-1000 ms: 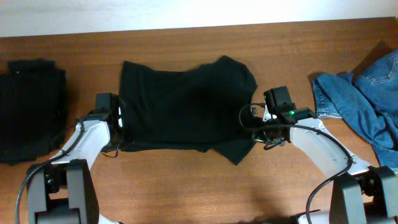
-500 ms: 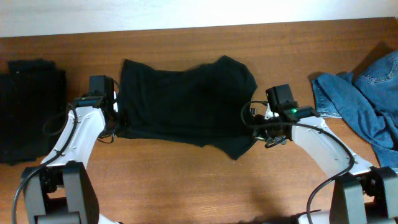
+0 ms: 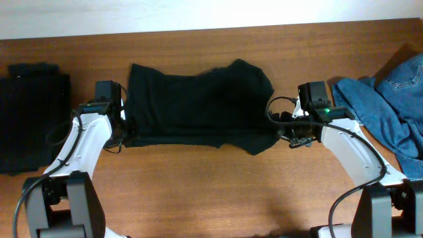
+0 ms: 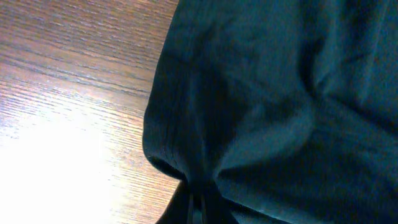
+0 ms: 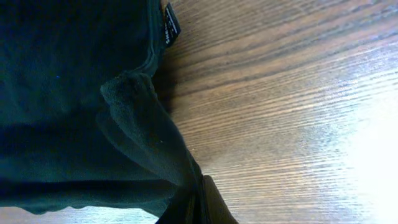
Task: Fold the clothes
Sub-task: 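Fold the hem up toward the collar with both grippers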
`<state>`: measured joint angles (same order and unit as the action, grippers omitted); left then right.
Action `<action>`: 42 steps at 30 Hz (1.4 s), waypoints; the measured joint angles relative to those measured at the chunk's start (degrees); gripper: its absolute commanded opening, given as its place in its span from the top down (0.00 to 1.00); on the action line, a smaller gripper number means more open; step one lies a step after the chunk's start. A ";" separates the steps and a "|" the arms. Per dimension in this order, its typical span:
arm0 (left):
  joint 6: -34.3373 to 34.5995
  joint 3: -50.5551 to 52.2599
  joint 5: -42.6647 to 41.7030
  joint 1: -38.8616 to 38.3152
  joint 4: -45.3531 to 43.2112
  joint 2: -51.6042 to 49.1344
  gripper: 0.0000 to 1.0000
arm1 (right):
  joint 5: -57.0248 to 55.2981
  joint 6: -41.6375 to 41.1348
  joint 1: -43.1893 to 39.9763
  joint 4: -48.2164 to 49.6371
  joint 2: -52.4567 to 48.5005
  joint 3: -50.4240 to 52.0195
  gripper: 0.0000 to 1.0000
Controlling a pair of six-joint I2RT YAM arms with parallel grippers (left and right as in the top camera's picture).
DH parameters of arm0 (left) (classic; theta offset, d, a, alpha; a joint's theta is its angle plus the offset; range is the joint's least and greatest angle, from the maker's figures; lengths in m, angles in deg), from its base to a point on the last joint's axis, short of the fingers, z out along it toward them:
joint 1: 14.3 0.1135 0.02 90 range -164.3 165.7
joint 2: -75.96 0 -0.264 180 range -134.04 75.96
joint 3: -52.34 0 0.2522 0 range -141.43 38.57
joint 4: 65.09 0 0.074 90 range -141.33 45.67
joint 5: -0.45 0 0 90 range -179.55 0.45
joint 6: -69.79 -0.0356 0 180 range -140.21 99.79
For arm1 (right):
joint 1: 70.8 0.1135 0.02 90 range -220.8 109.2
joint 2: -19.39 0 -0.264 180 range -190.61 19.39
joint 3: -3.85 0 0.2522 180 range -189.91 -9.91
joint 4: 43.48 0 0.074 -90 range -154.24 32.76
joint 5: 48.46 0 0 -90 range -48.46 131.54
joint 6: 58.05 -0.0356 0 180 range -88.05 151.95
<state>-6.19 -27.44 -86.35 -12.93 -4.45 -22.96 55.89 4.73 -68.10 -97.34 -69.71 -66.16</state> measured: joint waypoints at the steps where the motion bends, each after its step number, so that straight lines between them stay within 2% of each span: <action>1: 0.20 0.00 -0.13 0.00 -0.26 0.00 0.99 | 0.13 -0.13 0.00 0.28 0.00 0.00 0.96; 16: 2.93 -2.25 -3.87 0.00 -3.41 0.00 0.99 | 1.27 -9.92 -0.04 5.31 0.00 -0.02 0.96; 26: 4.02 -4.44 -4.96 0.02 -3.41 0.00 0.99 | 4.87 -12.90 -0.04 8.81 0.00 -0.02 0.96; 32: 5.18 -4.83 -5.40 0.00 -3.41 0.00 0.99 | 4.79 -12.55 -0.04 7.91 0.00 -0.02 0.96; 42: 6.86 -4.83 -5.86 0.00 -3.39 0.00 0.99 | -2.23 -0.92 -0.04 -0.22 -0.13 -8.07 0.96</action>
<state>0.67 -32.27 -92.20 -12.93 -7.84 -22.96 53.66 3.81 -68.14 -97.56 -69.84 -74.23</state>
